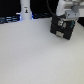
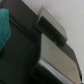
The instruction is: Open the kcup holder, insert the kcup into the holder, and close the kcup holder
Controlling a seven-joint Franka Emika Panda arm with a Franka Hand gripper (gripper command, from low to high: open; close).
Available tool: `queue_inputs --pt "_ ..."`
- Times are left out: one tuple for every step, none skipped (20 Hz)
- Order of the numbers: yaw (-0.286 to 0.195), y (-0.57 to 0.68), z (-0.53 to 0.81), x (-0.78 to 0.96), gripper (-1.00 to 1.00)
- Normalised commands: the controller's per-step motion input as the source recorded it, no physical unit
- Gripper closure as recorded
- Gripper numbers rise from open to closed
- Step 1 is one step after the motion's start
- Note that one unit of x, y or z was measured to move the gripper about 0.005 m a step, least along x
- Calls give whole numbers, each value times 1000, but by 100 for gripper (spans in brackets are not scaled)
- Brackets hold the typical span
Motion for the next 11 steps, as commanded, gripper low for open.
queue_inputs --pt "6 188 769 -16 -100" --pt "13 300 476 -180 -100" --pt "-53 8 236 -36 -100" --pt "-11 125 974 131 -100" --pt "-19 142 995 153 -100" --pt "-28 236 934 75 -100" --pt "-30 64 465 167 -100" --pt "-54 16 240 152 -100" --pt "0 -5 12 12 -100" --pt "-1 1 9 16 -100" --pt "0 3 7 19 -100"
